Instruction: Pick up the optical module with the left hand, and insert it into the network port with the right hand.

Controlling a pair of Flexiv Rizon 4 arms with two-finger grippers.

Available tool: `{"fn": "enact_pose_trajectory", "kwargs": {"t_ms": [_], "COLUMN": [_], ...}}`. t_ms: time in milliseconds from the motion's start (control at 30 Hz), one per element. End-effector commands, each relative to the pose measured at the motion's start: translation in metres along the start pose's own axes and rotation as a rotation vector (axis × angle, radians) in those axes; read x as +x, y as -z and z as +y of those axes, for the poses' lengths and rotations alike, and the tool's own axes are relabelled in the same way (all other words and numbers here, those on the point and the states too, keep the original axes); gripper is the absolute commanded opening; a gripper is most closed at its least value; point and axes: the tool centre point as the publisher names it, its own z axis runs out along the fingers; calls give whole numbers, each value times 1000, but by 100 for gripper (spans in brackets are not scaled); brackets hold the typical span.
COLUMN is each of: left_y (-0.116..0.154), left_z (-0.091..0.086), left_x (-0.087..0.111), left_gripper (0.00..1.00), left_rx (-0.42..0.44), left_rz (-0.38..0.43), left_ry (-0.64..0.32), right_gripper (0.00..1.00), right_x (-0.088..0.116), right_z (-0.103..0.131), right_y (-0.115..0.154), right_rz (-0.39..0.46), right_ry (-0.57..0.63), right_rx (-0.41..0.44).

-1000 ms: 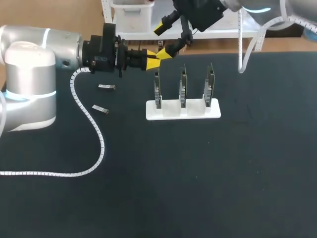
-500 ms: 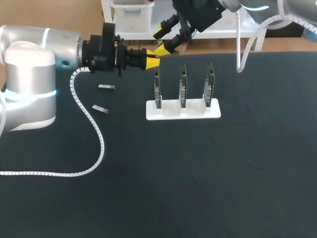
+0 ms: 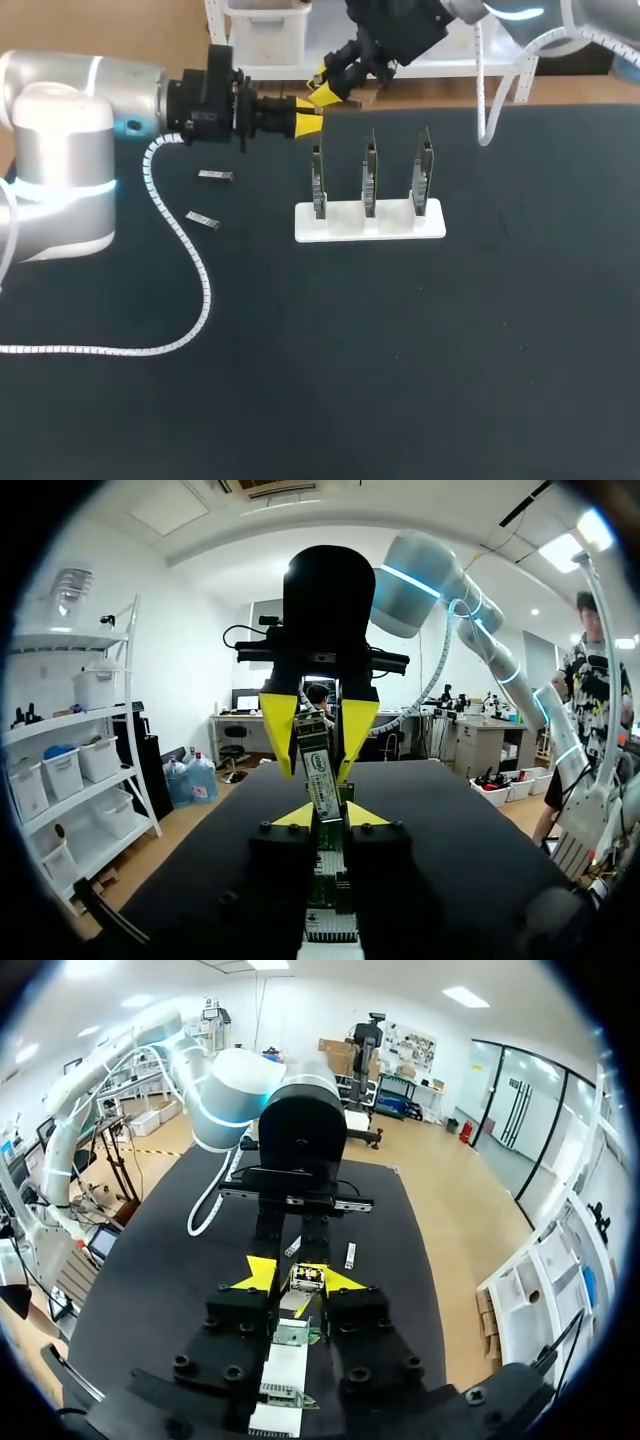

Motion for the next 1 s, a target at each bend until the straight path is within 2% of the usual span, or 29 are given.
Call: {"fn": "enact_pose_trajectory", "kwargs": {"t_ms": [33, 200, 233, 267, 900, 1000], "left_y": [0, 0, 0, 0, 0, 6], "left_z": [-9, -9, -9, -9, -9, -5], "left_x": [-2, -2, -2, -2, -2, -2], "left_gripper": [0, 0, 68, 100, 100, 100], "left_rx": [6, 6, 6, 6, 6, -15], "left_rz": [0, 0, 0, 0, 0, 95], "left_ry": [-2, -2, -2, -2, -2, -38], "right_gripper": [0, 0, 0, 0, 0, 0], "right_x": [5, 5, 6, 6, 4, 4], "right_z": [-6, -3, -3, -3, 1, 2], "right_y": [-2, -1, -1, 0, -4, -5], "right_rz": [-3, -5, -5, -5, -20, -7], "right_ry": [1, 1, 1, 2, 13, 5], "right_rx": [6, 7, 9, 9, 5, -4]}}
